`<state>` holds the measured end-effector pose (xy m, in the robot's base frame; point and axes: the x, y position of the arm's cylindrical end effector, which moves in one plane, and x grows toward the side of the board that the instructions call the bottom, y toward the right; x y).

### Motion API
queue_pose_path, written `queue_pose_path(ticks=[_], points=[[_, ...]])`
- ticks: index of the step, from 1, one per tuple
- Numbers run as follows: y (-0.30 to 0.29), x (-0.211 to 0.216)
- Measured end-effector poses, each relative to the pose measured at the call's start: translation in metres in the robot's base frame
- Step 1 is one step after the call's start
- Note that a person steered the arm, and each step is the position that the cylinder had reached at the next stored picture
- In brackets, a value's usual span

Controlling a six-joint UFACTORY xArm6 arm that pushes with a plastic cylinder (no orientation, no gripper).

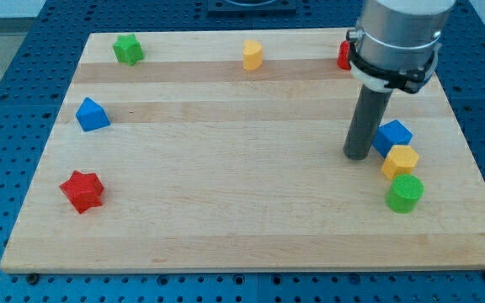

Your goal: Move the red circle vertically above the blue cube

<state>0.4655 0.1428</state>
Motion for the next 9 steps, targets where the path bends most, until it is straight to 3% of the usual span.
queue_pose_path(ticks=[4,6,9], points=[[0.021,-0.026],[0.013,0.003],[0.037,-0.038]])
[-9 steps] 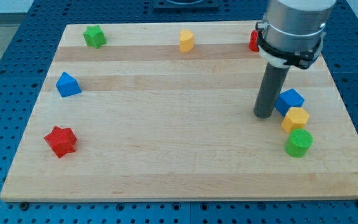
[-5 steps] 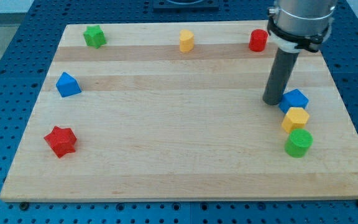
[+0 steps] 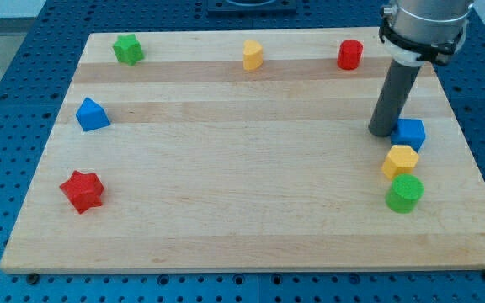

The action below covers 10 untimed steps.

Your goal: Move the red circle vertically above the blue cube

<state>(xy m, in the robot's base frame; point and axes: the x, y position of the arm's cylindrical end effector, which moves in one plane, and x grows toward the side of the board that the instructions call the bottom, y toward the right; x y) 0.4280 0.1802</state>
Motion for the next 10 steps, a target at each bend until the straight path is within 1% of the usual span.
queue_pose_path(ticks=[1,2,3,4,5,6,7,8,9,10], points=[[-0.011,-0.021],[-0.063,-0.050],[-0.068,-0.126],[-0.079,-0.164],[-0.024,-0.165],[-0.020,-0.132],[-0.020,-0.173],[0.009,-0.160],[0.048,-0.130],[0.048,-0.107]])
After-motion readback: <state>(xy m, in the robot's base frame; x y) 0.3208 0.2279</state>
